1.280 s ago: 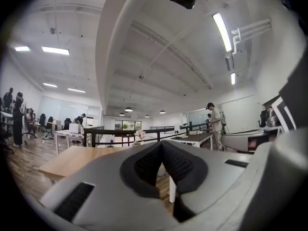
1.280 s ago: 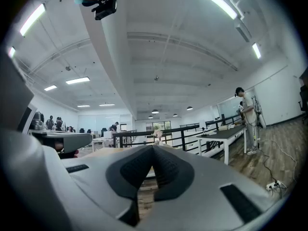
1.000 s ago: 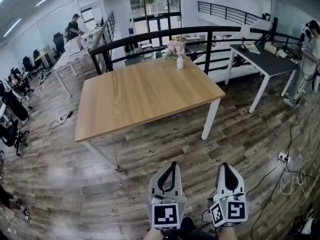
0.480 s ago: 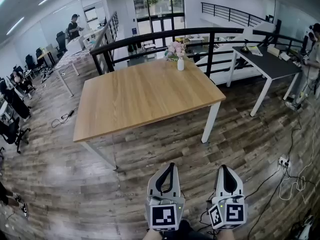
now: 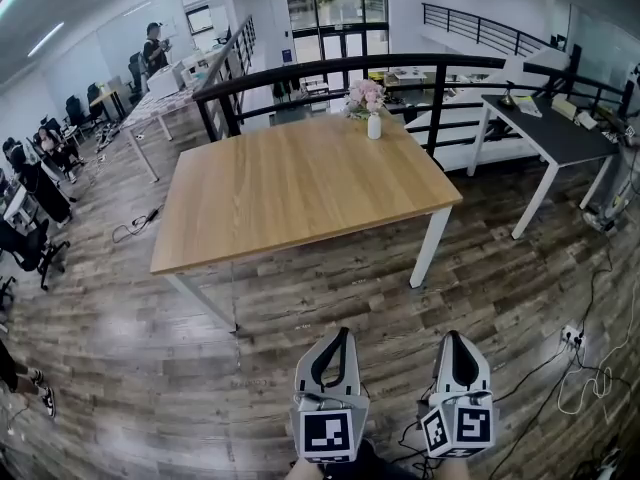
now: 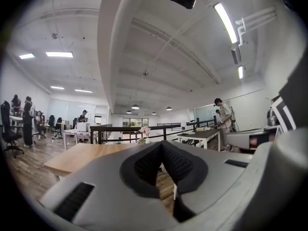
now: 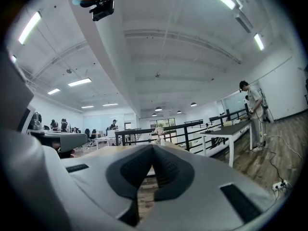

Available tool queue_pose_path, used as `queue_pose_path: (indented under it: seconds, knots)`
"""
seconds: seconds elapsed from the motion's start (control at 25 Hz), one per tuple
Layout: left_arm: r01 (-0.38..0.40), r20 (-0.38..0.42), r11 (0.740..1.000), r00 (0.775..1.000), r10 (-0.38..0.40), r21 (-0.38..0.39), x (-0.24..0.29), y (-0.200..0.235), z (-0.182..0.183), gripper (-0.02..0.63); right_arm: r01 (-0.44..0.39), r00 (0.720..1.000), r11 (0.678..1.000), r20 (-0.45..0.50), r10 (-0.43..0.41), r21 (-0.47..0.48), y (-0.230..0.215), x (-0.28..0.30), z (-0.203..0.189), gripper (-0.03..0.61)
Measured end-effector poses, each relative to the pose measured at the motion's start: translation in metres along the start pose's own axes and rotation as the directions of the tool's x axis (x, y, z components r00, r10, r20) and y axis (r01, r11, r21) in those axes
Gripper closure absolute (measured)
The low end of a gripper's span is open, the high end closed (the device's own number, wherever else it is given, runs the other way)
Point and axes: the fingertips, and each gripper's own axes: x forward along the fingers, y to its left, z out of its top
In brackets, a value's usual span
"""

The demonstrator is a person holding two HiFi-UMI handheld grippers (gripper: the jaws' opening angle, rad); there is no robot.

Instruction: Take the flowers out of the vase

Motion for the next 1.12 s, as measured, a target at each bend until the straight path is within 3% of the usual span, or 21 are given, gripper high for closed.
queue_pose_path:
  seconds: [0.36, 1.12]
  knots:
    - [-0.003, -0.013, 1.0, 1.0, 0.003, -0.005, 0.036, 0.012, -0.007, 0.578, -0.012, 1.0, 1.0, -0.014, 0.012, -0.004, -0.001, 0.041, -0.008, 0.569]
    - [0.034, -0.002, 0.999, 0.999, -0.035, -0.018, 0.171, 0.09, 0.006, 0.578, 0.004, 1.0, 1.0, -0.014, -0.004, -0.03, 0.023, 0.189, 0.003, 0.569]
